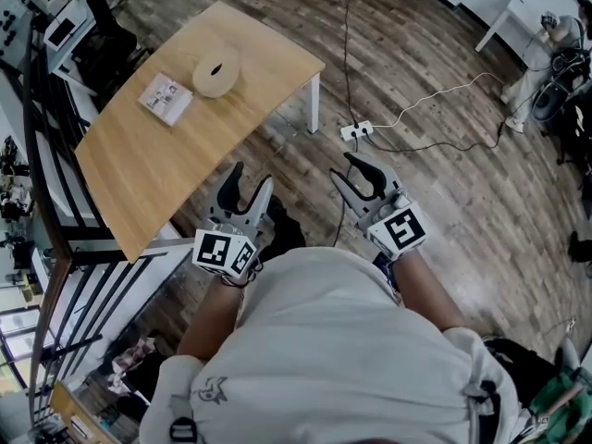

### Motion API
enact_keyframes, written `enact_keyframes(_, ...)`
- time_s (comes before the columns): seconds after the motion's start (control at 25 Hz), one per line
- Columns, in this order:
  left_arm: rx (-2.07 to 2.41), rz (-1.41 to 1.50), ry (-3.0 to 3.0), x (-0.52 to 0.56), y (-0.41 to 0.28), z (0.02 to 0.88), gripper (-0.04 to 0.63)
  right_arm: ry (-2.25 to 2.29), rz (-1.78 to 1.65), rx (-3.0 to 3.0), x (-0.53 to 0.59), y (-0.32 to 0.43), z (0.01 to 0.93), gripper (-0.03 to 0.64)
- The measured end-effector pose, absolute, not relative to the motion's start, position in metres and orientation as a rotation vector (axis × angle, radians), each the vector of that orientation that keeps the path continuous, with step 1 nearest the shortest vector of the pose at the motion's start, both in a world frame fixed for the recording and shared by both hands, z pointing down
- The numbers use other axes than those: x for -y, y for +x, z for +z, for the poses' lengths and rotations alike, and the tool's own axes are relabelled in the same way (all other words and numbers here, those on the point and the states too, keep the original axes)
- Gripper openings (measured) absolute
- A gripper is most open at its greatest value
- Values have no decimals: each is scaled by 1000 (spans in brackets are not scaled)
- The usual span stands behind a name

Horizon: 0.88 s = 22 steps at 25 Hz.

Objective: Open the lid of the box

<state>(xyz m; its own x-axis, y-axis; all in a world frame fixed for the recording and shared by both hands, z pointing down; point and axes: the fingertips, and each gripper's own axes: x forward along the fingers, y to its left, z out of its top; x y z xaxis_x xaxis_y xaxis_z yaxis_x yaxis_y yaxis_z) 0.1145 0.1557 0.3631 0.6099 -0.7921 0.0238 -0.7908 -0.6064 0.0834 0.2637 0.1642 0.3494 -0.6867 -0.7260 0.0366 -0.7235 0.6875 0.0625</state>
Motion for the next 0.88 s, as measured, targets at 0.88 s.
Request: enact_keyframes(0.88,1348,57,2688,75,-24,384,239,1101,-48,2877,89,97,340,156)
